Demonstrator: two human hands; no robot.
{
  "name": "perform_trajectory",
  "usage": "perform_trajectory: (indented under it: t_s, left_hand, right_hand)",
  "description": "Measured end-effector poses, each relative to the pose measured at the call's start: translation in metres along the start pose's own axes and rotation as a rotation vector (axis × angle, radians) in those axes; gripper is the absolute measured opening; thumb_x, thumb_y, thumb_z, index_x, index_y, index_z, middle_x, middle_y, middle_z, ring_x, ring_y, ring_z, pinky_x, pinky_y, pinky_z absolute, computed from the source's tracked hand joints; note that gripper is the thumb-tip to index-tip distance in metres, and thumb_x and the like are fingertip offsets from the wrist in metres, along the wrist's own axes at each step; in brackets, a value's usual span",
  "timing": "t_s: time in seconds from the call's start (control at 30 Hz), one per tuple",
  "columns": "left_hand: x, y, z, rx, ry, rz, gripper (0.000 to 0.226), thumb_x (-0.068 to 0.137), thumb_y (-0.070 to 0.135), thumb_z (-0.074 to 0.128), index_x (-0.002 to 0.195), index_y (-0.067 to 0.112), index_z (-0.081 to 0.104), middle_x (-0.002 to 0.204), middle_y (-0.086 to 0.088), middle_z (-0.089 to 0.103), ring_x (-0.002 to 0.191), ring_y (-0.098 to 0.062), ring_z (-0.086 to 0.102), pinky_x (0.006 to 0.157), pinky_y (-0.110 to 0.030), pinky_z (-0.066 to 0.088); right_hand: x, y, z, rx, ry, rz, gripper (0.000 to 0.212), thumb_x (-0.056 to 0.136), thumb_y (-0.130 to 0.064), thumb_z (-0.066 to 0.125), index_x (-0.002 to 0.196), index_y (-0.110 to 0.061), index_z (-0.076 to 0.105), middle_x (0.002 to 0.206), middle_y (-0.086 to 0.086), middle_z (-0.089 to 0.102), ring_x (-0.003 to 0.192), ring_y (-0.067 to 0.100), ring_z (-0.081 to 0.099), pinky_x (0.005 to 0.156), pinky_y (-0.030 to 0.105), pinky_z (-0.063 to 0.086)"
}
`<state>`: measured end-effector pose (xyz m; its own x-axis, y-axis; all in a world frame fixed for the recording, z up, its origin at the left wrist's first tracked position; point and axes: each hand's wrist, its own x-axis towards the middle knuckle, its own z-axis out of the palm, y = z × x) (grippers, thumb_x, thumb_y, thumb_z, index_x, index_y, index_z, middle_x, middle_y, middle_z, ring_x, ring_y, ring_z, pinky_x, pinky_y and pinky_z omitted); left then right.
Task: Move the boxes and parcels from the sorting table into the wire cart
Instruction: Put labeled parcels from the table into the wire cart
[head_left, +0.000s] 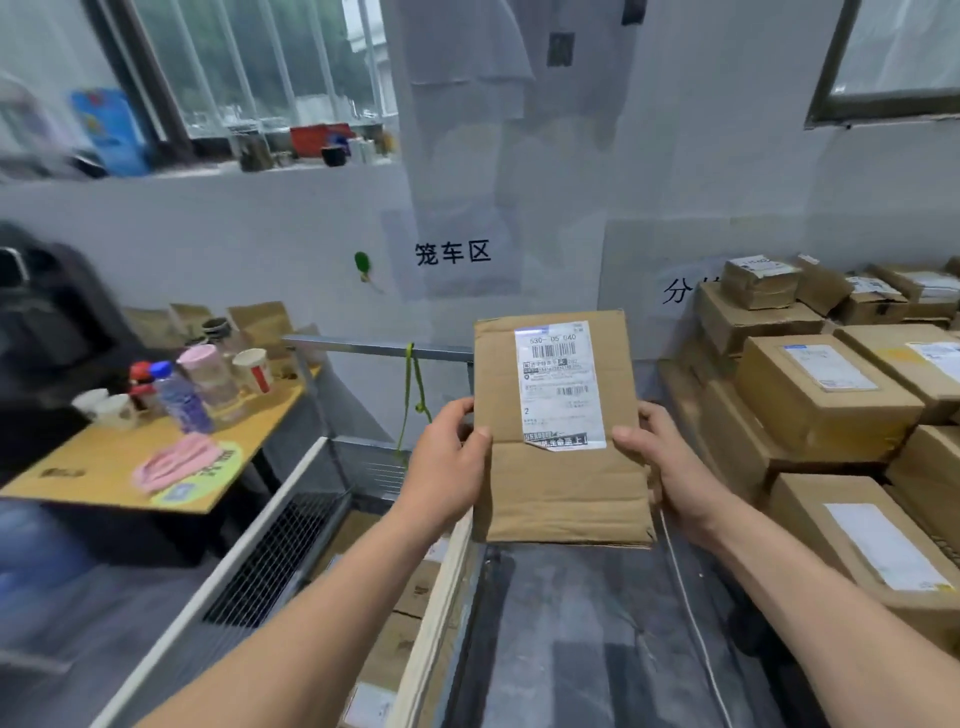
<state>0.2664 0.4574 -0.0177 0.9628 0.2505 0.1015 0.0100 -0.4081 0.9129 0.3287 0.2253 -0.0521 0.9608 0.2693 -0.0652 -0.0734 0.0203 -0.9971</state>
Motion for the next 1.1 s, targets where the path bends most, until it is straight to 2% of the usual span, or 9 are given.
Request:
perform_trajectory:
  t_s: [0.07,0.17,0.43,0.53,0.67,0.77,0.9,0.97,1.1]
  left_hand:
    - [-0.005,-0.006,-0.024,0.02,0.056,-0.008,0.034,0.103,0.018,0.05,0.136,0.023,0.055,0.111,0.007,0.07,0.102,-0.011,0.066,0.094,-0.043,0.054]
    - [-0.012,-0.013,-0.055,0.045,0.143,-0.023,0.034,0.103,0.02,0.051,0.136,0.025,0.055,0.109,0.009,0.07,0.102,-0.01,0.066,0.094,-0.045,0.055]
    - [-0.033,-0.024,-0.113,0.158,0.365,-0.065,0.037,0.101,0.022,0.055,0.138,0.025,0.057,0.112,0.013,0.07,0.102,-0.002,0.065,0.092,-0.039,0.056]
    - [-0.046,-0.029,-0.125,0.19,0.45,-0.073,0.035,0.101,0.021,0.055,0.136,0.026,0.061,0.115,0.016,0.071,0.104,0.002,0.064,0.092,-0.033,0.055]
    - [-0.07,-0.04,-0.138,0.222,0.544,-0.13,0.034,0.1,0.026,0.055,0.133,0.029,0.063,0.116,0.016,0.071,0.108,-0.002,0.065,0.095,-0.041,0.054]
    - [-0.09,-0.05,-0.146,0.244,0.616,-0.172,0.033,0.097,0.029,0.053,0.128,0.03,0.065,0.112,0.017,0.072,0.106,-0.002,0.066,0.095,-0.042,0.054]
    - [-0.121,-0.065,-0.16,0.332,0.691,-0.257,0.033,0.101,0.024,0.054,0.133,0.024,0.063,0.119,0.011,0.07,0.109,-0.002,0.063,0.098,-0.039,0.052]
    - [-0.139,-0.074,-0.167,0.424,0.697,-0.304,0.038,0.102,0.027,0.053,0.139,0.022,0.058,0.13,0.005,0.066,0.119,-0.009,0.06,0.103,-0.04,0.049]
    - [-0.177,-0.091,-0.188,0.622,0.676,-0.389,0.045,0.104,0.032,0.051,0.146,0.018,0.05,0.146,0.001,0.055,0.135,-0.015,0.048,0.111,-0.034,0.039]
  right_hand:
    - [0.01,-0.007,0.02,-0.044,-0.098,0.005,0.089,0.049,-0.06,0.073,0.132,-0.044,0.044,0.097,-0.015,0.077,0.091,0.011,0.072,0.068,0.031,0.051]
    - [0.025,-0.015,0.05,-0.072,-0.223,0.001,0.093,0.05,-0.06,0.073,0.135,-0.054,0.037,0.101,-0.014,0.077,0.101,0.015,0.072,0.071,0.034,0.054]
    - [0.066,-0.018,0.117,-0.073,-0.469,-0.018,0.106,0.049,-0.059,0.072,0.147,-0.049,0.034,0.102,-0.019,0.076,0.086,0.005,0.074,0.067,0.032,0.052]
    - [0.076,-0.017,0.14,-0.069,-0.561,-0.033,0.105,0.049,-0.06,0.071,0.148,-0.049,0.035,0.107,-0.019,0.074,0.082,0.001,0.072,0.053,0.022,0.05]
    - [0.081,-0.013,0.17,-0.049,-0.681,-0.049,0.109,0.048,-0.058,0.071,0.15,-0.045,0.036,0.121,-0.005,0.069,0.071,-0.003,0.069,0.043,0.016,0.044]
    - [0.083,-0.006,0.192,-0.04,-0.774,-0.046,0.109,0.05,-0.057,0.071,0.151,-0.04,0.036,0.119,-0.002,0.067,0.065,-0.003,0.067,0.043,0.016,0.044]
    - [0.082,0.005,0.226,-0.034,-0.857,-0.002,0.101,0.053,-0.055,0.072,0.148,-0.039,0.041,0.118,-0.001,0.072,0.078,0.012,0.071,0.05,0.024,0.044]
    - [0.077,0.01,0.243,-0.008,-0.897,0.024,0.09,0.057,-0.053,0.072,0.143,-0.041,0.047,0.114,-0.003,0.074,0.089,0.028,0.062,0.059,0.032,0.038]
    - [0.062,0.024,0.28,-0.002,-0.975,0.064,0.063,0.066,-0.05,0.072,0.127,-0.049,0.058,0.12,0.002,0.072,0.095,0.031,0.059,0.066,0.039,0.037]
